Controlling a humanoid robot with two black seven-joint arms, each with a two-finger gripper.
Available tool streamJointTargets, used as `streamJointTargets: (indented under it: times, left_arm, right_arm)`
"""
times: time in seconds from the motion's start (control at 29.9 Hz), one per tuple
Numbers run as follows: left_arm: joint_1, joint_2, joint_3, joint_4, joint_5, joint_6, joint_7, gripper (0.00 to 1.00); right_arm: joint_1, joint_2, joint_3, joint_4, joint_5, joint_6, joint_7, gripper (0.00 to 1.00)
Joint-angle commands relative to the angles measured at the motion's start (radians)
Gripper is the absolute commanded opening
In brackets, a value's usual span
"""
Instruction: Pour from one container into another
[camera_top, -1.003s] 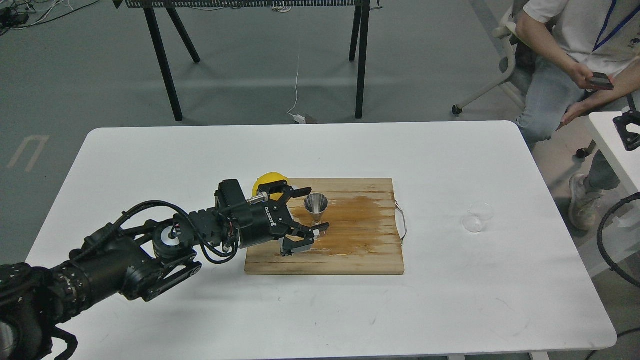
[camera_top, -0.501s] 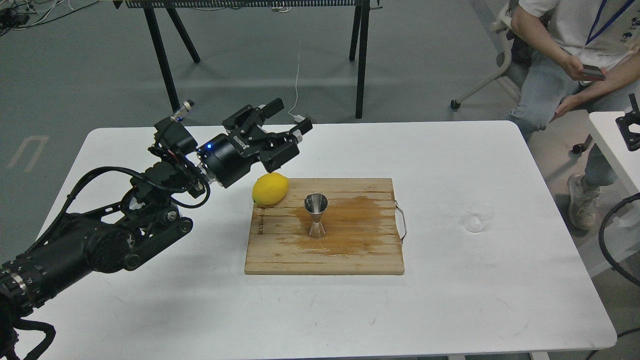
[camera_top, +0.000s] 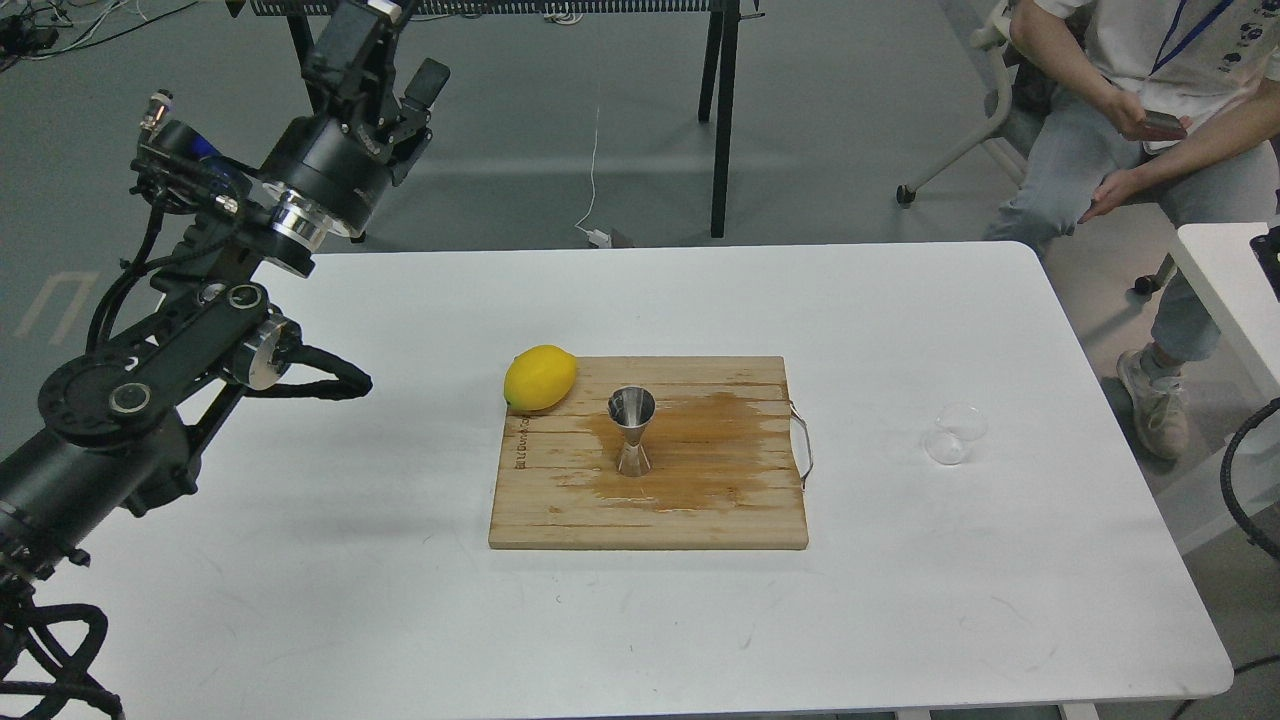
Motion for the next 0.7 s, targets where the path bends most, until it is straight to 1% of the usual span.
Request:
streamJointTargets:
  times: [0.0, 0.07, 0.13, 0.2, 0.3, 0.4, 0.5, 0.57, 0.67]
  left_arm:
    - [0.006, 0.017, -0.003, 0.008, -0.189, -0.133, 0.000, 1.00]
    - [0.010, 0.017, 0.000, 0.016, -0.309, -0.193, 0.000, 1.00]
    - [0.018, 0.012, 0.009, 0.055, -0.436, -0.242, 0.000, 1.00]
    - [0.018, 0.009, 0.009, 0.101, -0.514, -0.270, 0.000, 1.00]
    - [0.018, -0.009, 0.004, 0.164, -0.582, -0.285, 0.001, 1.00]
    - [0.030, -0.017, 0.003, 0.184, -0.671, -0.313, 0.050, 1.00]
    - [0.061, -0.017, 0.003, 0.213, -0.787, -0.318, 0.085, 1.00]
    - [0.061, -0.023, 0.001, 0.232, -0.817, -0.318, 0.088, 1.00]
    - [0.066, -0.039, -0.002, 0.235, -0.825, -0.319, 0.080, 1.00]
  right_arm:
    - [-0.033, 0.014, -0.005, 0.008, 0.000, 0.000, -0.019, 1.00]
    - [-0.074, 0.019, -0.007, 0.022, 0.003, 0.000, -0.021, 1.00]
    - [-0.113, 0.019, 0.002, 0.068, 0.003, 0.000, -0.021, 1.00]
    - [-0.171, 0.017, 0.015, 0.120, 0.009, 0.000, -0.021, 1.00]
    - [-0.266, 0.014, 0.051, 0.193, 0.078, 0.000, -0.021, 1.00]
    - [-0.357, 0.016, 0.061, 0.265, 0.155, 0.000, -0.021, 1.00]
    - [-0.427, 0.020, 0.061, 0.336, 0.199, 0.000, -0.016, 1.00]
    - [-0.469, 0.022, 0.059, 0.391, 0.239, 0.000, -0.015, 1.00]
    - [-0.536, 0.039, 0.059, 0.498, 0.271, 0.000, -0.013, 1.00]
